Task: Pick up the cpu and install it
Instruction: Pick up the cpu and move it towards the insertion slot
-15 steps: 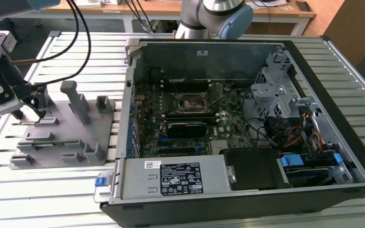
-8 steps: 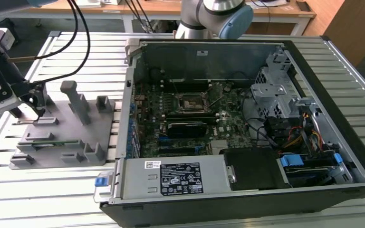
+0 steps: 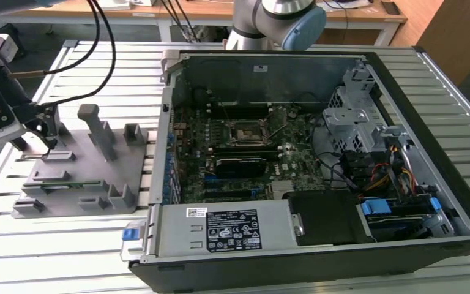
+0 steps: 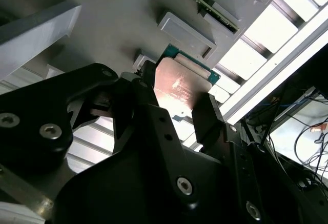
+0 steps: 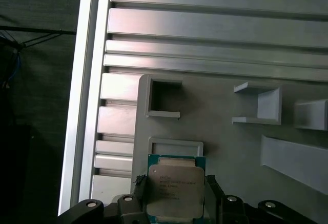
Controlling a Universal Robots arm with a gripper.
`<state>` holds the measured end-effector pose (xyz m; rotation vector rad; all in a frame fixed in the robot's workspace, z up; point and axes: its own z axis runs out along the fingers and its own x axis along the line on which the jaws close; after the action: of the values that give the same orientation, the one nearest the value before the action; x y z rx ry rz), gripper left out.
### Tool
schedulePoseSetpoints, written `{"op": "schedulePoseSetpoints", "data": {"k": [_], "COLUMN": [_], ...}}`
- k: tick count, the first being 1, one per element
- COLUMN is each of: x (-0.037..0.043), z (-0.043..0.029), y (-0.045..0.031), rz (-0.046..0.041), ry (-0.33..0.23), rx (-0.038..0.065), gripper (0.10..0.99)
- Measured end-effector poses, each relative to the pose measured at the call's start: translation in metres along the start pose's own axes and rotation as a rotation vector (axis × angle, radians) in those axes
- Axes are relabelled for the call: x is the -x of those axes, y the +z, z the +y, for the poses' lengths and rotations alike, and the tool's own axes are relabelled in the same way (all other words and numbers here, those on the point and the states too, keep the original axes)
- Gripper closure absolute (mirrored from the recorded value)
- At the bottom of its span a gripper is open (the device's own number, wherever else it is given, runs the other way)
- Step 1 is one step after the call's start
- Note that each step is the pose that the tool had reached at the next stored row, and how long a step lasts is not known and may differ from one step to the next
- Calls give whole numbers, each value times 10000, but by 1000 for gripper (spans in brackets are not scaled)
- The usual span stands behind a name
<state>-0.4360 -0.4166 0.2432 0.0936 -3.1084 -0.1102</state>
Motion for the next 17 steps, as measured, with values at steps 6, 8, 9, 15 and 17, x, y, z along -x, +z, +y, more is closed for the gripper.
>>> {"op": "schedulePoseSetpoints", "data": {"k": [6,8,9,15,17], "x": [-1,-2,-2,-4,-4], "z": [4,5,6,11,12], "y": [-48,-72,-84,-143,-160], "rz": [1,1,1,1,0], "ry": [0,0,0,0,0], "rx": [-1,0,0,0,0], "gripper": [553,553,553,553,553]}}
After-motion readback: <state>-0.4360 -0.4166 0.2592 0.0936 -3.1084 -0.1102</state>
